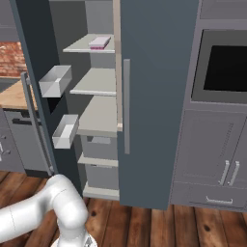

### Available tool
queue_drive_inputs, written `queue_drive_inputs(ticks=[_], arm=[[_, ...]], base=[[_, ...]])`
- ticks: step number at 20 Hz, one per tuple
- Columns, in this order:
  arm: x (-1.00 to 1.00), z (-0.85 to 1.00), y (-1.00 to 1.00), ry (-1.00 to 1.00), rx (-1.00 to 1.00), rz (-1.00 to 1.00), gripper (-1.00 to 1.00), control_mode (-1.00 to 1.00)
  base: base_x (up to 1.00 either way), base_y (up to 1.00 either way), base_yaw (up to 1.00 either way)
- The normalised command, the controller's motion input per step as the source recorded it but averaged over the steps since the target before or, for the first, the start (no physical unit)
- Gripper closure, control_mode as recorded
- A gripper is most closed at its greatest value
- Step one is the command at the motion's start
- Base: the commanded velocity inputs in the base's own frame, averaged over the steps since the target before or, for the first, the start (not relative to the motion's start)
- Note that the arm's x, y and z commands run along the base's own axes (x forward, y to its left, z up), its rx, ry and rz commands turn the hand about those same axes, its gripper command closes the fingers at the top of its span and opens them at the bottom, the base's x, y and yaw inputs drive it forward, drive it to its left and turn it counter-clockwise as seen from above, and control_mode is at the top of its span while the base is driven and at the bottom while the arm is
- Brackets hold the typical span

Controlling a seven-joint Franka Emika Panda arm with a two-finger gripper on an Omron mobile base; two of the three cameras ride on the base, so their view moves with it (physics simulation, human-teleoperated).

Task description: The ice cube tray has been filled with water. Take the tray and place it in the freezer to make ice. Close the freezer door after placing the tray.

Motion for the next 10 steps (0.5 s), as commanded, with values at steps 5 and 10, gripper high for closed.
queue_drive_inputs(ticks=[5, 10], arm=[[0.14, -0.16, 0.0, 0.0, -0.05, 0.0, -1.0, -1.0], [0.27, -0.2, 0.1, 0.0, -0.05, 0.0, -1.0, -1.0]], base=[[0.0, 0.0, 0.0], [0.0, 0.0, 0.0]])
